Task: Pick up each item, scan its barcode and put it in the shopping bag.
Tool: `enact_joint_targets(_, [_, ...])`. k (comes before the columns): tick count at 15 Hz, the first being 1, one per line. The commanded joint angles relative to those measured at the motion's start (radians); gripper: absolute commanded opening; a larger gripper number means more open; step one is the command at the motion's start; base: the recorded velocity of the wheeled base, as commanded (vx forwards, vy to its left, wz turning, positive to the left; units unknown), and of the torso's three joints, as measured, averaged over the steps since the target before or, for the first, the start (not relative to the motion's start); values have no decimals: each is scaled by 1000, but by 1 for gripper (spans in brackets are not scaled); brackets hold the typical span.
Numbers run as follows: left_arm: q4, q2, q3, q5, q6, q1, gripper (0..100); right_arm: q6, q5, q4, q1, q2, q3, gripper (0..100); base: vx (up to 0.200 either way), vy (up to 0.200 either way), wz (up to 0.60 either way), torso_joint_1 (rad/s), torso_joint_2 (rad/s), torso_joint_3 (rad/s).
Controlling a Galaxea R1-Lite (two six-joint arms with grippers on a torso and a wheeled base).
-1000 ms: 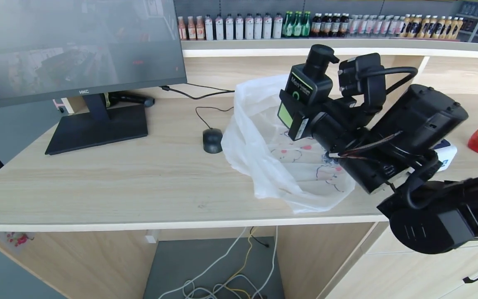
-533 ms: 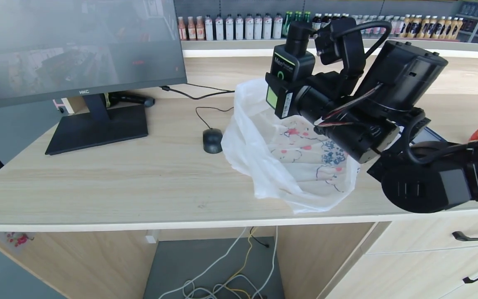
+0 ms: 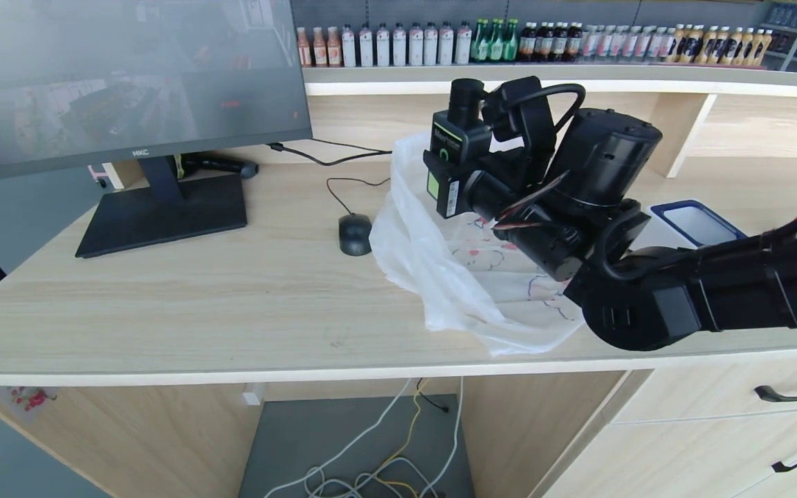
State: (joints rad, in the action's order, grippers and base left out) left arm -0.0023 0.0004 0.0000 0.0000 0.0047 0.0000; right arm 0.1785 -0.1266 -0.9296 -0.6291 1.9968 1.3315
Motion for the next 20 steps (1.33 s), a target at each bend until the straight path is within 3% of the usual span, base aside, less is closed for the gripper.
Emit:
enact_joint_targets(1, [-1,0,0,0,0,0,100,-2,1,0,17,50,29,0,0,0,0,0,0,0])
enact_joint_targets(20, [-1,0,0,0,0,0,100,-76,39,-2,94,105,-5,0,0,0,0,0,0,0])
